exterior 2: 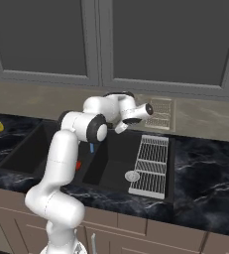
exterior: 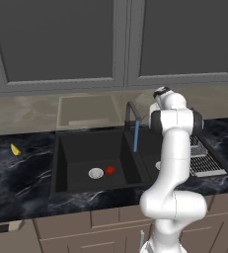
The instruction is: Turn on the sink faucet. Then move the bell pepper from the counter to the sink. Turn off the sink. Move the vegetable from the sink to the pot next to the stove. Finally move the pot to the rear left burner.
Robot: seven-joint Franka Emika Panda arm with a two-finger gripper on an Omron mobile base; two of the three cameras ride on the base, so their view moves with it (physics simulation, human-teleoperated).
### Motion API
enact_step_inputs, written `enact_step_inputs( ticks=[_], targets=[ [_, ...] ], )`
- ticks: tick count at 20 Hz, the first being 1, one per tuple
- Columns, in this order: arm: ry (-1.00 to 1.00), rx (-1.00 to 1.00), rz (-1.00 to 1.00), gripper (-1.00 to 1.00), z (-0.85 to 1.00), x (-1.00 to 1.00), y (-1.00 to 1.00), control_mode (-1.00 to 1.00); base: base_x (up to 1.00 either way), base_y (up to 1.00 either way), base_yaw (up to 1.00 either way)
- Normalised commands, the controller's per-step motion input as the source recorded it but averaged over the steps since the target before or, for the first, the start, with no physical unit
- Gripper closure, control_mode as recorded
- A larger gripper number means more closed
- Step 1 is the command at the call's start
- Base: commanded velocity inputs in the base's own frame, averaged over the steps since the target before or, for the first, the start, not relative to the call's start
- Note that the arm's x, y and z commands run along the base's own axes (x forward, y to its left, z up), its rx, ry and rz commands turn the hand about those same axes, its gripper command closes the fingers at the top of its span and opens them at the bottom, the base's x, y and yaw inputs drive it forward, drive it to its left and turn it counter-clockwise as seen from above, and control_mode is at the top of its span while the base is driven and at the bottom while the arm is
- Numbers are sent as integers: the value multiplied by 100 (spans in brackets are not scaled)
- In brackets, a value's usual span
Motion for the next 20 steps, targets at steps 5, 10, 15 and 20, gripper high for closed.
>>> enact_step_inputs(
  ticks=[5,10,15,20],
  targets=[
    [1,0,4,-100,0,2,31,-100,0,0,0],
    [2,0,6,-100,0,0,34,-100,0,0,0],
    [2,0,6,-100,0,0,31,-100,0,0,0],
    [2,0,6,-100,0,2,30,-100,0,0,0]
  ],
)
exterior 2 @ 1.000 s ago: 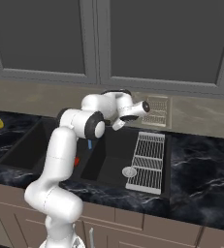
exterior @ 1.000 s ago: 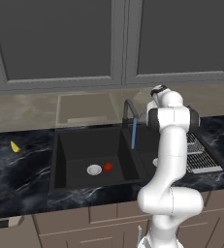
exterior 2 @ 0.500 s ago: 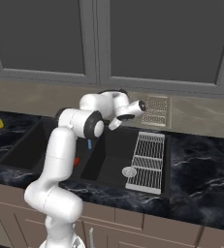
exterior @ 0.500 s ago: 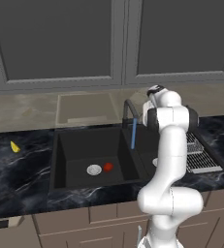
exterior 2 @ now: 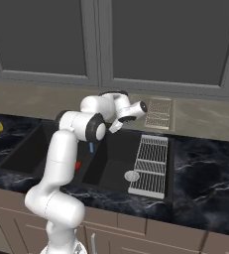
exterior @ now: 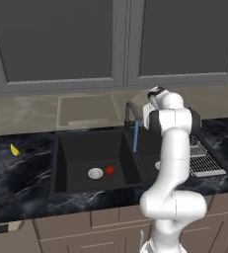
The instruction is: Turn on the sink faucet. Then move the bell pepper from the counter to the sink. Turn off the sink. Move the vegetable from the sink to the pot next to the stove. Finally move the pot to the rear left burner.
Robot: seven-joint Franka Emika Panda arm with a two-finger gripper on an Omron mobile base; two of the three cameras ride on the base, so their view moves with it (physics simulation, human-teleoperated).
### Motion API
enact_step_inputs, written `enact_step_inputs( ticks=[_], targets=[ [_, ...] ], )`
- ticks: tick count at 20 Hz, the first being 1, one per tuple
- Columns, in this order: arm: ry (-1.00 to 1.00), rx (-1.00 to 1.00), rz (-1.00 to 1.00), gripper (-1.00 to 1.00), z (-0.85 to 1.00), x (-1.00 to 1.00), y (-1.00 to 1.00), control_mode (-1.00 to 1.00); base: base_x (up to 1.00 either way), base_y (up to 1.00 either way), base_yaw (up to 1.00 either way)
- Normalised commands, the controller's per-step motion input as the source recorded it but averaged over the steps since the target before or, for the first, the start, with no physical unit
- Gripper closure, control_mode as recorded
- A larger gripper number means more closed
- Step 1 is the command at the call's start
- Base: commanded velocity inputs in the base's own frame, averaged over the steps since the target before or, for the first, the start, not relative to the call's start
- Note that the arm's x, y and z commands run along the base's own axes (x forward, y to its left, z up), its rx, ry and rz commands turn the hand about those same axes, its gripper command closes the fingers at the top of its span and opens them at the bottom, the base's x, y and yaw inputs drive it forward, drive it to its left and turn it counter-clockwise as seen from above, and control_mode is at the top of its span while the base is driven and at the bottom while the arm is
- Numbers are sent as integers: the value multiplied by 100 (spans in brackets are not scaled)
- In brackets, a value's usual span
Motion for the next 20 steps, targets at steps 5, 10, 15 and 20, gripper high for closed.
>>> enact_step_inputs(
  ticks=[5,10,15,20],
  targets=[
    [1,0,6,-100,0,0,26,-100,0,0,0],
    [0,1,8,-100,0,0,39,-100,0,0,0],
    [0,0,9,-100,0,0,51,-100,0,0,0],
    [0,0,7,-100,0,0,58,-100,0,0,0]
  ],
)
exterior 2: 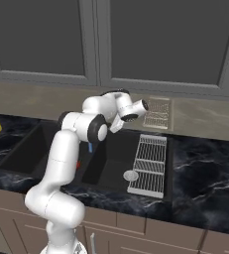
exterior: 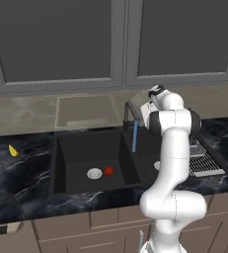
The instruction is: Turn on the sink faucet. Then move the bell pepper from the counter to the sink. Turn off the sink. Move the vegetable from the sink to the pot next to the stove. Finally move the pot to the rear left burner.
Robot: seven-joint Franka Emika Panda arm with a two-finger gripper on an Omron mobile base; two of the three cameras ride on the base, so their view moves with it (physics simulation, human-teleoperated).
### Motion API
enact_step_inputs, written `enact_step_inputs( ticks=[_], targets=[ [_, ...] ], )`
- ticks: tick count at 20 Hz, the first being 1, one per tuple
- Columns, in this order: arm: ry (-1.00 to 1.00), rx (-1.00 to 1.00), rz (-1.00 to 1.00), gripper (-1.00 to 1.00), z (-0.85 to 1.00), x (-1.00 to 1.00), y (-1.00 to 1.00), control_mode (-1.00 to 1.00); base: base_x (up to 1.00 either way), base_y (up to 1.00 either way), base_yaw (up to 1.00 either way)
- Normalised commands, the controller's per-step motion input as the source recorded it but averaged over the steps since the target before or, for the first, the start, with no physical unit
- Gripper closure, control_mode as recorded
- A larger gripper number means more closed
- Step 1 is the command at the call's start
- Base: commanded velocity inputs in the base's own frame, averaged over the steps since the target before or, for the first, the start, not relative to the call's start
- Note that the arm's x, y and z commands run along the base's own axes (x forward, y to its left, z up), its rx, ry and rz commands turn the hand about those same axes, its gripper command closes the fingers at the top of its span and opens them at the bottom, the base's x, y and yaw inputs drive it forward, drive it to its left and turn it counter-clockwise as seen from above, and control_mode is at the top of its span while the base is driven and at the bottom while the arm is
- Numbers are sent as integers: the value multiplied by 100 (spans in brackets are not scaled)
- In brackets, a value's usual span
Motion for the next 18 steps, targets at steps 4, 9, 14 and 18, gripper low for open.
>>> enact_step_inputs(
  ticks=[4,9,14,18],
  targets=[
    [0,0,5,-100,0,0,61,-100,0,0,0],
    [0,0,4,-100,0,0,65,-100,0,0,0],
    [0,0,2,-100,0,0,70,-100,0,0,0],
    [0,0,2,-100,0,0,70,-100,0,0,0]
  ],
)
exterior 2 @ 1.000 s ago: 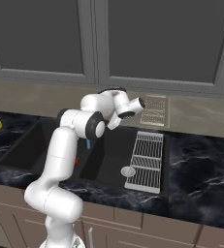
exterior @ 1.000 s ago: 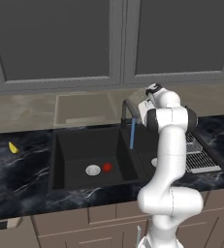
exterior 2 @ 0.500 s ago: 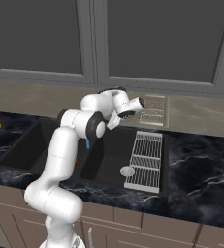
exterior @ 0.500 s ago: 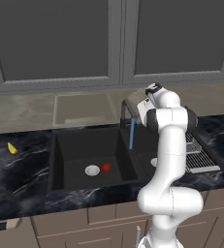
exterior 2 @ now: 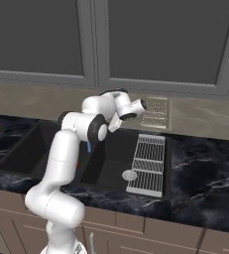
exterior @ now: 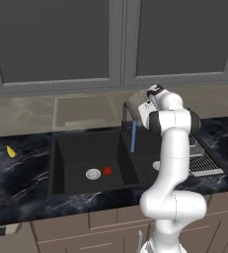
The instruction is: Turn on the sink faucet. Then move the bell pepper from the counter to the sink. Turn off the sink. Move the vegetable from the sink to the pot next to the stove. Finally move the pot to the rear left burner.
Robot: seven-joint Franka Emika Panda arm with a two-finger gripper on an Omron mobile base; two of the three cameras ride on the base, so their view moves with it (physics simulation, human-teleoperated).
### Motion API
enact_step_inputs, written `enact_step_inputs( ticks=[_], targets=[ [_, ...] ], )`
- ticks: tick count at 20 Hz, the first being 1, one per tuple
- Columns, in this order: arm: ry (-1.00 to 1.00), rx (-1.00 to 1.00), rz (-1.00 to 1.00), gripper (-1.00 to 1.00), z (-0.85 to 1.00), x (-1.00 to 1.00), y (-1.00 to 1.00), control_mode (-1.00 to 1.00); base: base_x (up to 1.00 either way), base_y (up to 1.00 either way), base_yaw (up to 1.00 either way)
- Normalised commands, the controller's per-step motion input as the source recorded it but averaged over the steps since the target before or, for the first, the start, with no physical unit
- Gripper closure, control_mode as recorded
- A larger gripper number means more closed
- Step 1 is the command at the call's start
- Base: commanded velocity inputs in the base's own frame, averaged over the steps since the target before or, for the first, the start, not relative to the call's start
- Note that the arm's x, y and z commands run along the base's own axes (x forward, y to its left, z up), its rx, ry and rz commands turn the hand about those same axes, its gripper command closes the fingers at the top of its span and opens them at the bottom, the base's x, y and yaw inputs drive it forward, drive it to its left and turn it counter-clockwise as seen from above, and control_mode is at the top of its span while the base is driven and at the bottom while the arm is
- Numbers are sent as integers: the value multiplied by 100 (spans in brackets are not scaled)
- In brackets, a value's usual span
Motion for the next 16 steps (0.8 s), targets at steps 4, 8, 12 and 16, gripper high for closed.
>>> enact_step_inputs(
  ticks=[4,8,12,16],
  targets=[
    [0,0,2,-100,0,0,70,-100,0,0,0],
    [0,0,2,-100,0,0,68,-100,0,0,0],
    [0,0,2,-100,0,0,58,-100,0,0,0],
    [-3,0,1,-100,-2,0,5,-100,0,0,0]
  ],
)
